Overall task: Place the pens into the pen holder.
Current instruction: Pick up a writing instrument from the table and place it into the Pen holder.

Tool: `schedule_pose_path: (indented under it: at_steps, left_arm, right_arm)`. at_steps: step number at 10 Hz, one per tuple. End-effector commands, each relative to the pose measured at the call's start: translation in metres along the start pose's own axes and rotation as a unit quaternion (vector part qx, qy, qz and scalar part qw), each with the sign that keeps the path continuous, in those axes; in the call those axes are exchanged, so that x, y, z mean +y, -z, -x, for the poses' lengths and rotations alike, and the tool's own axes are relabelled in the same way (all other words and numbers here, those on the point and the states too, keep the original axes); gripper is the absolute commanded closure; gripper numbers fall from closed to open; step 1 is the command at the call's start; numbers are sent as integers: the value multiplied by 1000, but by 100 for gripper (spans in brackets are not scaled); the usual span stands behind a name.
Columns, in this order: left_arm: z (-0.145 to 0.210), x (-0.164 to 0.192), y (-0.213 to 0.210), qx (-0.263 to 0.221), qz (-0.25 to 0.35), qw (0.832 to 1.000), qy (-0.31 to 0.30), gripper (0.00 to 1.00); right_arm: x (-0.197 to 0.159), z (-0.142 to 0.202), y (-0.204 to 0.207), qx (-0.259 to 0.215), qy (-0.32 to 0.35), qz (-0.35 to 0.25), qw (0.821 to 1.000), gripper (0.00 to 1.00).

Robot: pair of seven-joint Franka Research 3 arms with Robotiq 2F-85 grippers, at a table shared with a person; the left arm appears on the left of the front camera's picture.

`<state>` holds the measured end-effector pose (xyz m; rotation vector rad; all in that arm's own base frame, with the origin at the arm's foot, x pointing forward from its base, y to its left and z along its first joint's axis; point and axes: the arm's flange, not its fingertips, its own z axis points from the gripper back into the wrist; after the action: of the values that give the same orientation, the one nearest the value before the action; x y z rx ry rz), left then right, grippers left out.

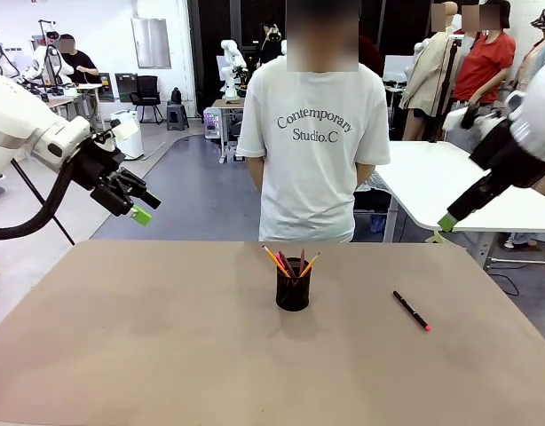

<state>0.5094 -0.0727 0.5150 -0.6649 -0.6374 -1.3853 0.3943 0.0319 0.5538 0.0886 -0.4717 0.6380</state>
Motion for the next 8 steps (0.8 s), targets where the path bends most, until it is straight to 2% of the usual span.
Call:
schedule_pose_path:
  at_steps: [1, 3, 4, 5, 6, 7, 8]
  left_arm:
    - [-1, -1, -2, 0, -2, 1000, -7, 0]
    - [-1, -1, -2, 0, -2, 1000, -7, 0]
    - [-1, -1, -2, 0, -2, 1000, -7, 0]
    - [-1, -1, -2, 0, -2, 1000, -7, 0]
    - [-1, -1, -2, 0, -2, 1000, -7, 0]
    - [-1, -1, -2, 0, -2, 1000, -7, 0]
    - [-1, -1, -2, 0, -2, 1000, -7, 0]
  right_arm:
    - [-5, -13, 20, 40, 21, 39, 998, 0]
    - [-4, -11, 53, 55, 50, 71, 995, 0]
    - [-1, -4, 60, 55, 79, 88, 991, 0]
    - [-1, -3, 60, 42, 75, 110, 990, 0]
    - [-5, -1, 62, 28, 95, 81, 992, 0]
    - [-6, -5, 62, 48, 58, 67, 995, 0]
    - [-6, -5, 62, 48, 58, 67, 995, 0]
